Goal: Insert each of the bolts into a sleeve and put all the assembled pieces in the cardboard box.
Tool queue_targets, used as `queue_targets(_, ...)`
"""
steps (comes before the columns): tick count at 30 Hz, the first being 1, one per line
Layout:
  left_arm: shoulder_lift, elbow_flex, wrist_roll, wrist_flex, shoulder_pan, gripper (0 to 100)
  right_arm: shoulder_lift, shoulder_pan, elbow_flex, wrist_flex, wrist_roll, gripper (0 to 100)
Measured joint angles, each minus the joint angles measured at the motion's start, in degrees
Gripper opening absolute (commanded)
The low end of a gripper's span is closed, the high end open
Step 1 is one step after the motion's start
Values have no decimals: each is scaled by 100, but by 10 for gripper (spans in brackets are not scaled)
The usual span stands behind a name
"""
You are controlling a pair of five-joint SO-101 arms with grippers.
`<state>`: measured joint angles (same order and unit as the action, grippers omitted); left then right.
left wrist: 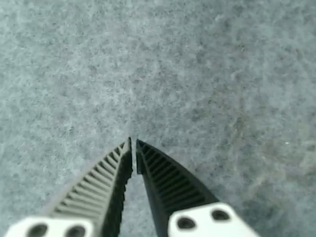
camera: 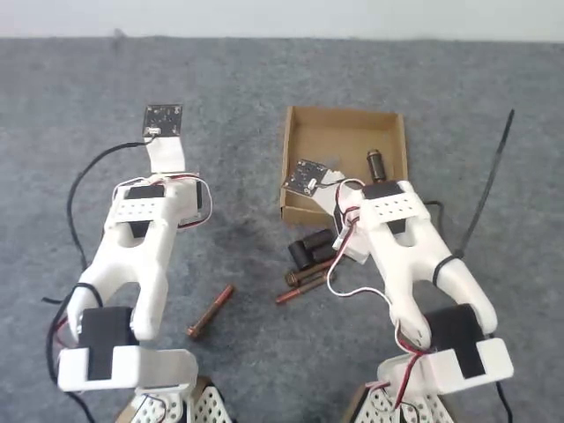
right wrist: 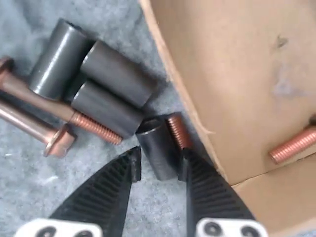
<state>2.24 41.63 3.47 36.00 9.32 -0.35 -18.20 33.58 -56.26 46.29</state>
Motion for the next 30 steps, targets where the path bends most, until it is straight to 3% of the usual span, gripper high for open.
queue_targets(7, 0, 0, 0, 0, 0, 13, 431, 18, -158, 79, 237, 125)
queue_targets(12, 0, 0, 0, 0, 0, 13, 501, 18, -255, 44, 396, 8)
queue_targets(20, 0, 0, 0, 0, -9, 13, 580, 26, -352, 35, 422, 7)
queue_targets(30, 0, 0, 0, 0, 0, 13, -747, 475, -229, -1451, 255, 7)
